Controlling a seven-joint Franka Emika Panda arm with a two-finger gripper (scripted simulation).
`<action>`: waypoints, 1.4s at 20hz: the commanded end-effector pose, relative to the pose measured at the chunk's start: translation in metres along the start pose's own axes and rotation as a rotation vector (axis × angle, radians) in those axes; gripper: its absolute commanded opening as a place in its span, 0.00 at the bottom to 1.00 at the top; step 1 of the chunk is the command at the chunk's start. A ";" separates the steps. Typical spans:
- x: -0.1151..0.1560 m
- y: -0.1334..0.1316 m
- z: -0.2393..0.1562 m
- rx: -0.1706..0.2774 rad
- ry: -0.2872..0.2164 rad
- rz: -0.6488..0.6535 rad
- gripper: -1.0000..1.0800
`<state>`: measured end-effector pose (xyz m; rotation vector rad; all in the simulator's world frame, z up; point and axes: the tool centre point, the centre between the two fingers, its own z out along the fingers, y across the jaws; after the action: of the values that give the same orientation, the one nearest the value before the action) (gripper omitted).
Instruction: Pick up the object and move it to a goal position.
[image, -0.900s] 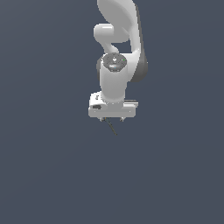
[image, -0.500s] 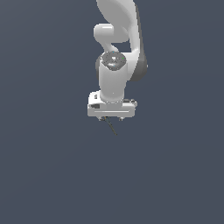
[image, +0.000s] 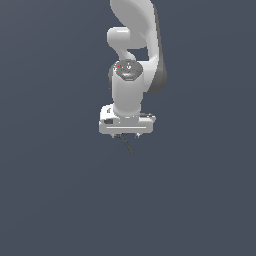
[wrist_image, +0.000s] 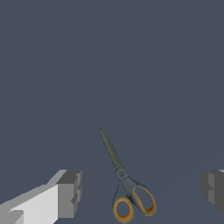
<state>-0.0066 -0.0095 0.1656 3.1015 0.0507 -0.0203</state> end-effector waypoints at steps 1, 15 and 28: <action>-0.004 0.001 0.007 0.002 0.000 -0.012 0.96; -0.052 0.009 0.083 0.029 0.012 -0.154 0.96; -0.075 0.012 0.108 0.038 0.017 -0.205 0.96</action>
<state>-0.0831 -0.0283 0.0585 3.1193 0.3720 -0.0027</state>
